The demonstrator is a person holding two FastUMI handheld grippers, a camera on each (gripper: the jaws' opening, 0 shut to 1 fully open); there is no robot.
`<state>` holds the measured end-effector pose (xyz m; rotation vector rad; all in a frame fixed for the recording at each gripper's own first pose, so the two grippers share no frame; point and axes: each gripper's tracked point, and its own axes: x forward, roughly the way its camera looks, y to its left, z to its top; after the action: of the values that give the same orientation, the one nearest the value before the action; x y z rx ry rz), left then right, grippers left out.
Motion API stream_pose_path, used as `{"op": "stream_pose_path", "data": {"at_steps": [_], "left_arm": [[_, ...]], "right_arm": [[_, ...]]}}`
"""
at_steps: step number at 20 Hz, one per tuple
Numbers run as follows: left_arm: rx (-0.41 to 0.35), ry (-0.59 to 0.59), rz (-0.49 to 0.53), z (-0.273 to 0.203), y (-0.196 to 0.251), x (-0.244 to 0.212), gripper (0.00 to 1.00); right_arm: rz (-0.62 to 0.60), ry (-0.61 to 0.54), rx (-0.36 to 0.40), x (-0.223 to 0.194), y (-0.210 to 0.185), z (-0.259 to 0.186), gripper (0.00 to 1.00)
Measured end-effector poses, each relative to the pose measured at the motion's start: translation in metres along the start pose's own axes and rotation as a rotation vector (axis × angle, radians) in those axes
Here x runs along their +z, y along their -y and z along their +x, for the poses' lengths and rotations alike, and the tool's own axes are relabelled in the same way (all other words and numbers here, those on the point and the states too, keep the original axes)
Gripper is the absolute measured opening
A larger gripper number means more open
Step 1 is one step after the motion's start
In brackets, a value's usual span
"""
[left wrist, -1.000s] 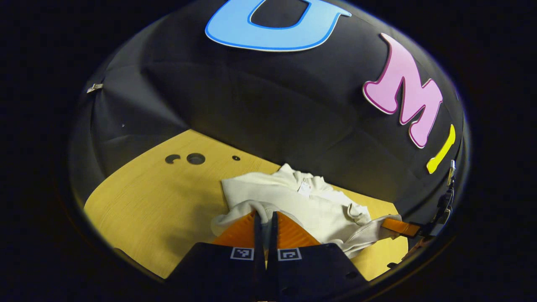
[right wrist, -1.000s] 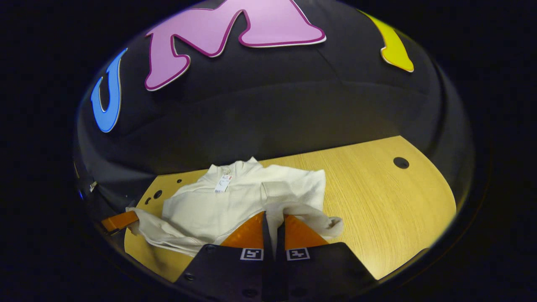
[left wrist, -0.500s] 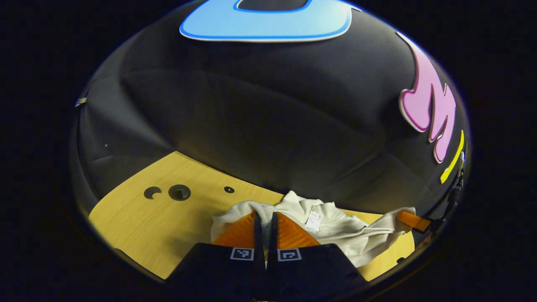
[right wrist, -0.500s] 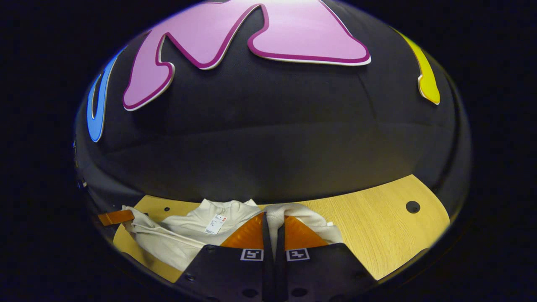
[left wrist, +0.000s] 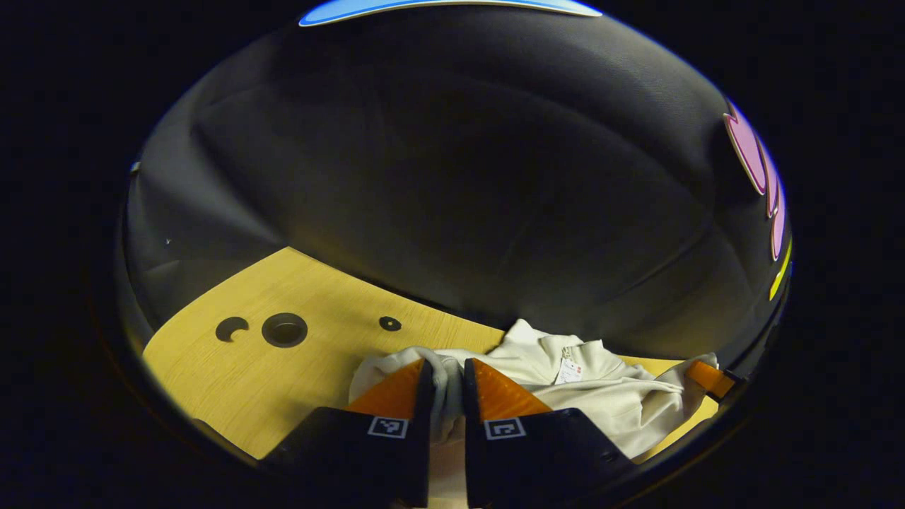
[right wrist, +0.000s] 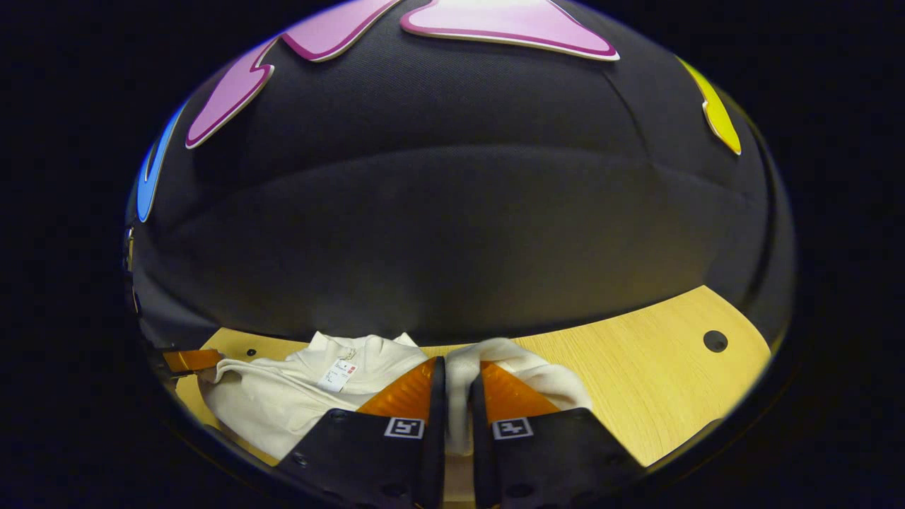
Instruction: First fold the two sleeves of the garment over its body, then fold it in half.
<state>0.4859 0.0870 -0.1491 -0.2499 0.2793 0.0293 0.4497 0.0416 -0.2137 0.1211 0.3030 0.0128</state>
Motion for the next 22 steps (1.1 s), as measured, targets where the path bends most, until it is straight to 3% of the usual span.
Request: {"op": "stream_pose_path", "data": {"at_steps": [1, 4, 5, 6, 7, 10, 16, 22], "left_arm": [[0.002, -0.001, -0.009, -0.004, 0.001, 0.001, 0.27], [0.033, 0.027, 0.01, -0.022, -0.003, 0.019, 0.54], [0.044, 0.042, 0.032, -0.033, -0.004, 0.027, 0.72], [0.043, 0.057, 0.057, -0.048, -0.003, 0.038, 0.9], [0.04, 0.071, 0.08, -0.062, 0.001, 0.047, 0.95], [0.016, 0.115, 0.147, -0.12, 0.015, 0.079, 0.97], [-0.07, 0.251, 0.127, -0.256, 0.046, 0.135, 0.97], [-0.124, 0.334, 0.145, -0.388, 0.051, 0.143, 0.96]], "right_arm": [[0.004, -0.009, 0.022, -0.002, -0.005, -0.003, 0.24], [-0.033, -0.013, 0.031, 0.006, -0.003, -0.016, 0.77], [-0.047, 0.004, 0.018, 0.012, 0.001, -0.021, 0.94], [-0.054, 0.015, 0.012, 0.017, 0.0, -0.027, 0.98], [-0.061, 0.014, 0.007, 0.022, 0.001, -0.036, 0.98], [-0.08, 0.056, -0.027, 0.045, 0.012, -0.083, 0.98], [-0.068, 0.121, -0.133, 0.094, 0.051, -0.186, 0.98], [-0.067, 0.186, -0.189, 0.131, 0.074, -0.318, 0.98]]}}
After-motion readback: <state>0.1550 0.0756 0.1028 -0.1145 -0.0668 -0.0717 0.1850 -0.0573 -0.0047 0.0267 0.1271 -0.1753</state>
